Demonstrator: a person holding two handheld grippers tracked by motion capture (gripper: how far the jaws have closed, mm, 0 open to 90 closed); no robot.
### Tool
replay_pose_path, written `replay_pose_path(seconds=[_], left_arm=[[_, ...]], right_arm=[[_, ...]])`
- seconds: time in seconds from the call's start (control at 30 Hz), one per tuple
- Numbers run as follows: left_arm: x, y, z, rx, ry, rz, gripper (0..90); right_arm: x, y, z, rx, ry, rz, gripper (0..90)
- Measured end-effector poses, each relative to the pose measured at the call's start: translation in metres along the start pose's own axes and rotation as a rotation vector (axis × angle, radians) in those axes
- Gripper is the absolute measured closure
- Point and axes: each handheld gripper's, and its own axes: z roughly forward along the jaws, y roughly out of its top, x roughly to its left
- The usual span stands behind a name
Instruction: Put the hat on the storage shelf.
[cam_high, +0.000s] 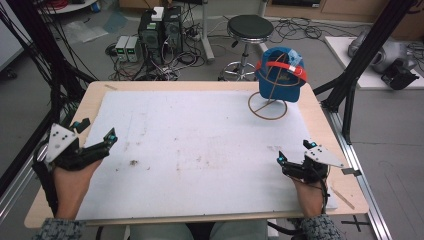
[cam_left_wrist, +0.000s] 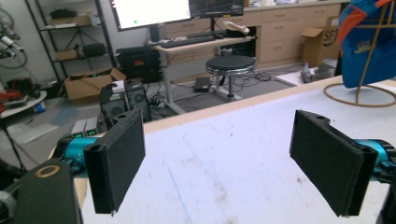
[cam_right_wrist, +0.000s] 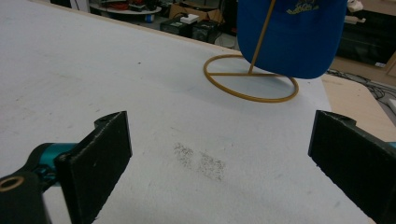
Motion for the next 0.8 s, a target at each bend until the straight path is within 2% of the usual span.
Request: replay_pose_path(seconds=[0.1, 0.17, 0.27, 0.37, 0.47, 0.53, 0.7, 0.8], left_arm=[[-0.002, -0.02, -0.003, 0.006, 0.025, -0.039, 18.6], [-0.001, -0.026, -0.001, 0.043, 0.024, -0.03, 17.8], [-0.001, -0.032, 0.0, 0.035, 0.031, -0.011, 17.8], [-0.001, -0.038, 0.005, 0.05, 0.037, -0.001, 17.7], [-0.001, -0.043, 0.006, 0.06, 0.028, -0.001, 17.7], [-0.002, -0.045, 0.005, 0.061, 0.028, 0.009, 17.7], [-0.002, -0.045, 0.001, 0.054, 0.026, -0.002, 17.5], [-0.003, -0.045, 0.0, 0.054, 0.017, 0.004, 17.5]], right_arm=[[0.001, 0.001, -0.003, -0.009, -0.007, 0.001, 5.1], [0.001, 0.001, -0.004, -0.017, -0.008, 0.006, 5.0], [-0.001, 0.0, -0.004, -0.015, -0.014, 0.007, 5.1], [-0.003, -0.002, -0.003, -0.015, -0.022, 0.015, 5.0], [-0.006, -0.002, -0.001, -0.011, -0.026, 0.032, 5.0], [-0.006, -0.002, 0.0, -0.011, -0.032, 0.019, 5.0], [-0.005, -0.002, 0.002, -0.009, -0.028, 0.029, 5.0], [-0.004, -0.001, 0.003, -0.009, -0.023, 0.016, 5.0]])
